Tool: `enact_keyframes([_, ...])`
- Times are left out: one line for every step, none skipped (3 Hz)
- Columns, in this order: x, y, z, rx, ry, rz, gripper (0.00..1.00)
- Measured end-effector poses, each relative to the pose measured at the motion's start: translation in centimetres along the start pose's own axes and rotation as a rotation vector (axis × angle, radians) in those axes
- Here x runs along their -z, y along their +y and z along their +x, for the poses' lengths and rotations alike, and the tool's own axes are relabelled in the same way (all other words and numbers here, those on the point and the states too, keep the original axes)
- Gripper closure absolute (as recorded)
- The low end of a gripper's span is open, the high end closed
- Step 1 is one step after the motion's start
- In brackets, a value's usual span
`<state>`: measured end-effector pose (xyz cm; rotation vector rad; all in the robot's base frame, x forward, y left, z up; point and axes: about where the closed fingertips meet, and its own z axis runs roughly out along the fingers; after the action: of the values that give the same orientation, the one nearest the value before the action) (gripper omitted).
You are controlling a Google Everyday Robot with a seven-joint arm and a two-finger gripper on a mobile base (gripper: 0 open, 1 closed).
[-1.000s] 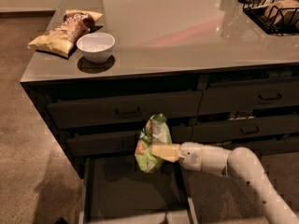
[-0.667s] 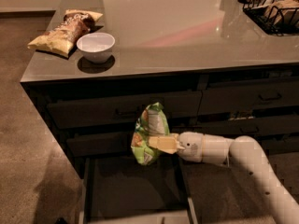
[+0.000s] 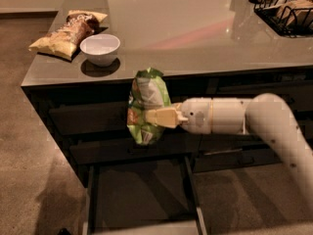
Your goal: Pick green rice chip bag from bottom drawer and place on counter
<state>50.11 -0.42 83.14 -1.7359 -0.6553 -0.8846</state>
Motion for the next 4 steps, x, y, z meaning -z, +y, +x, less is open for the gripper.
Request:
enact_keyframes([-0.6, -1.1, 5.6, 0.031, -0.041, -0.064, 1.00])
enact_keyframes([-1.7, 0.4, 10.6, 0.005, -0.070, -0.127, 1.00])
enact_keyframes([-4.1, 4.9, 16.4, -0.041, -0.077, -0.207, 1.00])
enact_keyframes([-5.1, 7.7, 19.8, -0.046, -0.070, -0.239, 1.00])
